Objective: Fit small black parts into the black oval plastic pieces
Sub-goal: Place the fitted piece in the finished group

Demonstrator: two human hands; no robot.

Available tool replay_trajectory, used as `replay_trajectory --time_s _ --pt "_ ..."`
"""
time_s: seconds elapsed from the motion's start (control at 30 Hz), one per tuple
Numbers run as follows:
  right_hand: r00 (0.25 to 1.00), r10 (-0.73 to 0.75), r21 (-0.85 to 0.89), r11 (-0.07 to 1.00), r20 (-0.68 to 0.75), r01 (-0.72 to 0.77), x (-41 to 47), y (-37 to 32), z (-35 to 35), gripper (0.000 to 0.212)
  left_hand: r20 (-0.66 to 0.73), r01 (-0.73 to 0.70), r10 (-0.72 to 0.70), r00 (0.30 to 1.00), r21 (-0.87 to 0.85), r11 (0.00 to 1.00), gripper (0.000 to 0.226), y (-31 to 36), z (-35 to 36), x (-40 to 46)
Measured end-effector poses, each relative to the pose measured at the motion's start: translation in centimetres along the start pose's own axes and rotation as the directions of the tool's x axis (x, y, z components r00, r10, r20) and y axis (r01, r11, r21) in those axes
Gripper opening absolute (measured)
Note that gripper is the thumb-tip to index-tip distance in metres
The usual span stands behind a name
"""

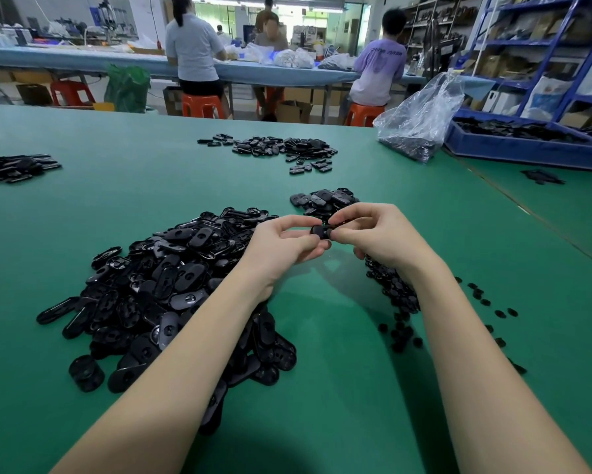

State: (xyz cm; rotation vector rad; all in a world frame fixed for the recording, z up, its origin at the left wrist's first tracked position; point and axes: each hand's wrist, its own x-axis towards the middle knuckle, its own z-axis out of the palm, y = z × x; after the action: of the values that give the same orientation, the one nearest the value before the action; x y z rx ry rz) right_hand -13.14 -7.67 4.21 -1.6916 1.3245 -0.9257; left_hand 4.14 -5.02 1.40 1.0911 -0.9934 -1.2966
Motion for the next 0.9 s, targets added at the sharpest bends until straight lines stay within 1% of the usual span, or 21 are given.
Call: replay_trajectory --time_s 0.1,0.2,0.27,0.37,0.5,0.6,0.7,0.83,0.9 --pt "0.999 0.039 0.007 0.999 -0.025 -0.038 0.15 0.01 0.04 0.008 0.008 -0.011 0.011 1.0 0.032 0.999 0.027 0.02 -0.1 0.04" --pt "0.994 0.095 0.044 0.995 -0.048 -0.092 0.2 0.02 0.25 0.011 0.022 -0.009 0.009 1.0 0.022 1.0 0.025 -0.05 -0.24 0.08" --pt "0.99 0.128 0.042 0.991 -0.066 -0.125 0.28 0.07 0.36 0.011 0.032 -0.016 0.014 0.999 0.059 0.998 0.026 -0.02 -0.27 0.08" --pt "0.988 0.139 0.029 0.99 -0.071 -0.137 0.34 -0.02 0.4 0.011 0.046 -0.027 0.023 0.999 0.078 0.997 0.027 0.11 -0.26 -0.07" --pt "0.986 0.154 0.04 0.988 -0.059 -0.151 0.35 0.03 0.27 0.014 0.053 -0.049 0.043 0.998 0.118 0.992 0.026 0.27 -0.24 -0.23" --pt "0.976 0.212 0.055 0.976 -0.043 -0.209 0.39 0.25 0.22 0.008 0.068 -0.064 0.053 0.996 0.171 0.983 0.025 0.35 -0.28 -0.32" --pt "0.971 0.237 0.07 0.97 -0.037 -0.234 0.58 0.4 0.22 0.015 0.08 -0.075 0.059 0.995 0.219 0.973 0.025 0.41 -0.39 -0.38" --pt "0.966 0.256 0.064 0.964 0.018 -0.257 0.46 0.55 0.08 0.012 0.108 -0.037 0.02 0.994 0.154 0.987 0.023 0.58 -0.71 -0.27" --pt "0.962 0.267 0.08 0.959 0.051 -0.271 0.38 0.81 -0.1 0.015 0.13 -0.005 -0.013 0.991 0.144 0.99 0.023 0.74 -0.91 -0.16"
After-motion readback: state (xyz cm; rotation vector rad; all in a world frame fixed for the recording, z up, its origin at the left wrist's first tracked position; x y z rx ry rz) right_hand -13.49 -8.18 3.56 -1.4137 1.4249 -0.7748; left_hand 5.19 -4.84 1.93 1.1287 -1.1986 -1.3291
